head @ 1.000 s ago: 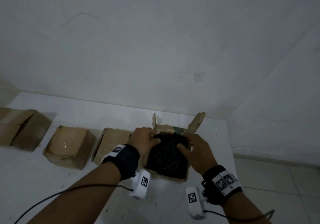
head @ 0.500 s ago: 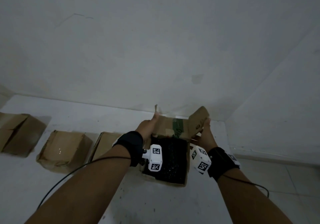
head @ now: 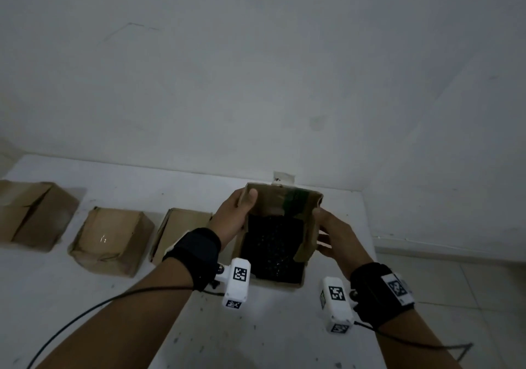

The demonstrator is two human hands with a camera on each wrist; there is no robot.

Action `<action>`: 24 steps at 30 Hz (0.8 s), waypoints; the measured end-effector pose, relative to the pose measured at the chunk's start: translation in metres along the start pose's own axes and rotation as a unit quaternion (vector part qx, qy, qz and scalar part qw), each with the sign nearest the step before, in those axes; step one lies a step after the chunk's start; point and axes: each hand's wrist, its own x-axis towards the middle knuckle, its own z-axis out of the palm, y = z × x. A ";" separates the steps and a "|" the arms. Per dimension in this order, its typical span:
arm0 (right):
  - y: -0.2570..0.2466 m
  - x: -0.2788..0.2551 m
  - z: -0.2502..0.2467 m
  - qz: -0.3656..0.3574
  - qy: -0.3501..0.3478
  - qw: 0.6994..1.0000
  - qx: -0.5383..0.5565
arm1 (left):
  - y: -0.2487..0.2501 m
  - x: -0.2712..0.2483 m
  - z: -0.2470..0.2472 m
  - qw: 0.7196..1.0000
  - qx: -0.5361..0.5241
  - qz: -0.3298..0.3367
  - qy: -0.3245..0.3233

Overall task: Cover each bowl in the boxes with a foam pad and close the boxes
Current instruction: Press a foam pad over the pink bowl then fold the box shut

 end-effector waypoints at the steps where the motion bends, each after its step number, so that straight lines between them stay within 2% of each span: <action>1: 0.003 -0.004 0.001 -0.009 -0.001 1.000 -0.018 | -0.003 -0.005 0.000 1.000 0.009 0.012 0.001; 3: 0.012 -0.008 0.002 -0.046 0.003 0.995 -0.087 | -0.012 -0.010 -0.003 0.999 0.026 0.035 -0.004; 6: 0.020 -0.019 0.007 -0.102 0.013 0.971 -0.214 | -0.028 -0.017 -0.009 0.997 0.043 0.055 -0.016; 11: 0.047 -0.027 0.013 -0.131 0.007 0.946 -0.298 | -0.042 -0.029 -0.006 0.991 0.076 0.109 0.000; 15: 0.040 -0.029 0.011 -0.167 0.002 0.939 -0.302 | -0.041 -0.040 -0.002 0.988 0.089 0.127 0.008; 17: 0.039 -0.031 0.013 -0.174 -0.008 0.951 -0.257 | -0.045 -0.042 -0.004 0.990 0.067 0.127 -0.006; 20: 0.057 -0.031 0.016 -0.147 -0.006 0.966 -0.214 | -0.060 -0.042 -0.008 0.993 0.063 0.100 -0.024; 22: 0.073 -0.030 0.019 -0.134 0.007 0.966 -0.219 | -0.069 -0.043 -0.010 0.995 0.054 0.082 -0.031; 24: 0.083 -0.027 0.021 -0.151 0.032 0.954 -0.257 | -0.074 -0.044 -0.012 0.995 0.037 0.080 -0.036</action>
